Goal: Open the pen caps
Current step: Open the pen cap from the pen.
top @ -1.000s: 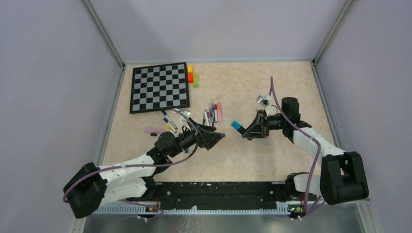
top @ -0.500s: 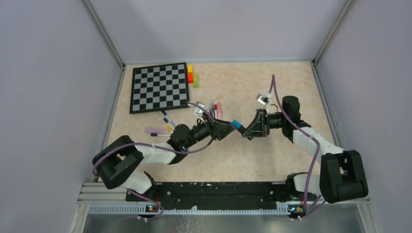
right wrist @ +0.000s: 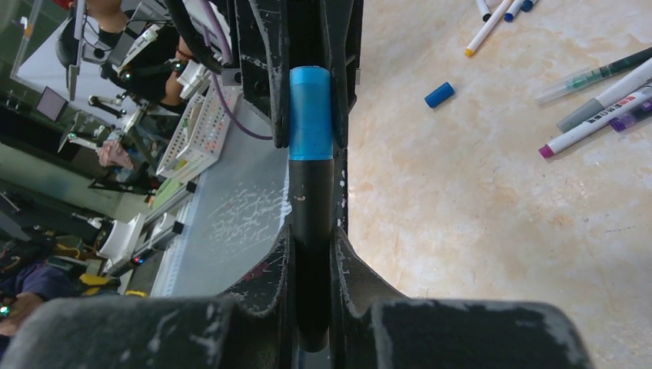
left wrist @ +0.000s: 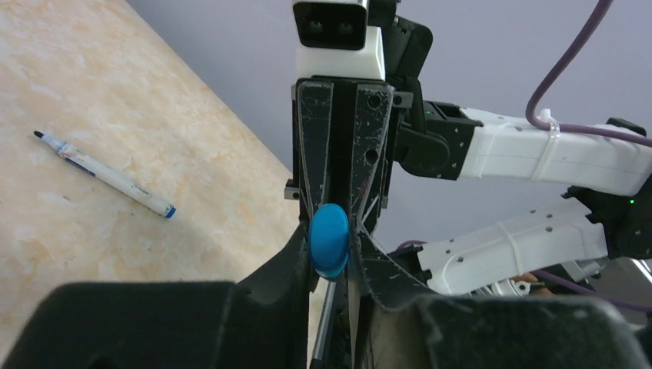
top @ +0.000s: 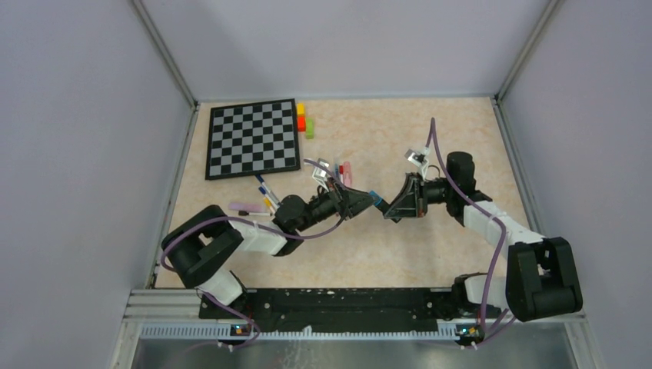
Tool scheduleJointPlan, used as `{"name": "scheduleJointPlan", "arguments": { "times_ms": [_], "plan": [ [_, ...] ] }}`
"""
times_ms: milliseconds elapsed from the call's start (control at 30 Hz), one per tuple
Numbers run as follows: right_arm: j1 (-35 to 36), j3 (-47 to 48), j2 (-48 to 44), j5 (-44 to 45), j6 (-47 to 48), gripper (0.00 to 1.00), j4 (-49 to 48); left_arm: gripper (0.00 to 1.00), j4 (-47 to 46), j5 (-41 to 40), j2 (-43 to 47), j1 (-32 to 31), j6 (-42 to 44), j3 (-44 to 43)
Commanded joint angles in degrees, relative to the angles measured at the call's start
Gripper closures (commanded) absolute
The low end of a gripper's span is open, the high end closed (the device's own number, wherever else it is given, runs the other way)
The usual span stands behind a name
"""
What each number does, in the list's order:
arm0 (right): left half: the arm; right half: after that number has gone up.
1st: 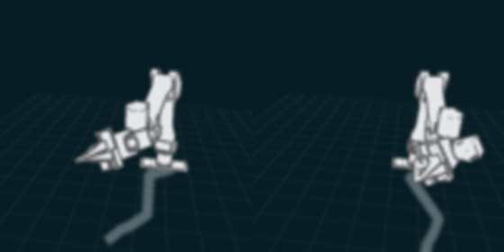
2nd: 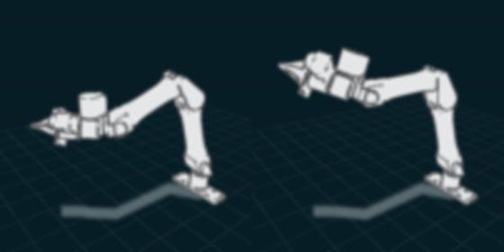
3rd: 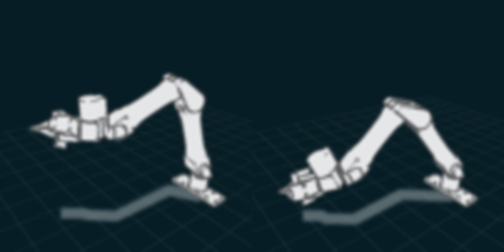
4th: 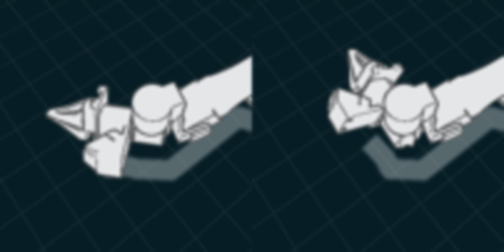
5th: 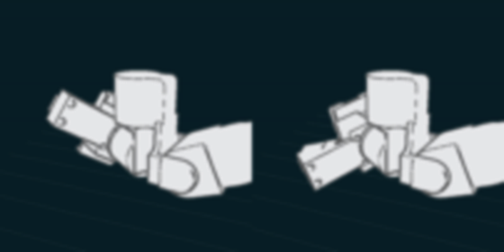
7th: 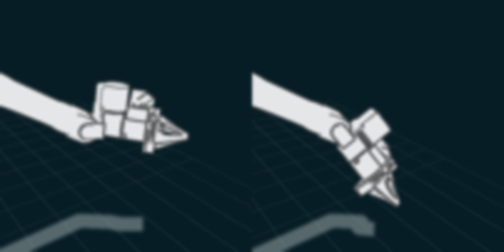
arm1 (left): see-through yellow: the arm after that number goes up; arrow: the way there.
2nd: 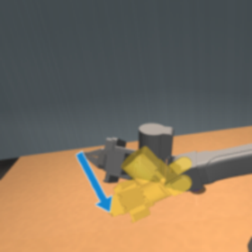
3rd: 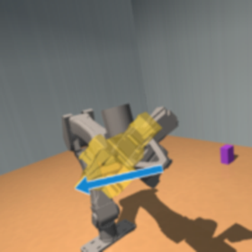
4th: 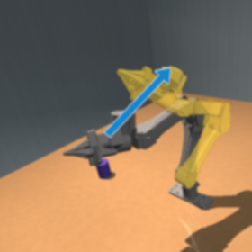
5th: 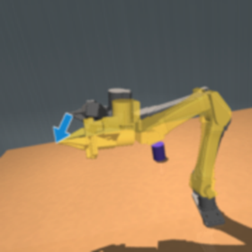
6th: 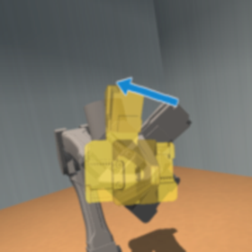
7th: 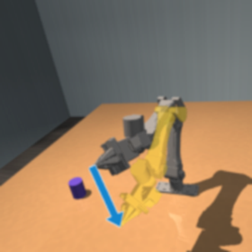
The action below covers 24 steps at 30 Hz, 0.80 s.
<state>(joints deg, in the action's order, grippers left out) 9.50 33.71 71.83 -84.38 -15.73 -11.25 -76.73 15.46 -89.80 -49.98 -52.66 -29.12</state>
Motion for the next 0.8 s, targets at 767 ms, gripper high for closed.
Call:
{"name": "scheduleJointPlan", "arguments": {
  "times_ms": [767],
  "plan": [
    [-0.36, 1.20, 1.96, -0.29, 8.08, 1.00, 4.16, 1.00, 14.84, -12.21, 24.84, 17.09, 7.00, -8.61]
  ]
}}
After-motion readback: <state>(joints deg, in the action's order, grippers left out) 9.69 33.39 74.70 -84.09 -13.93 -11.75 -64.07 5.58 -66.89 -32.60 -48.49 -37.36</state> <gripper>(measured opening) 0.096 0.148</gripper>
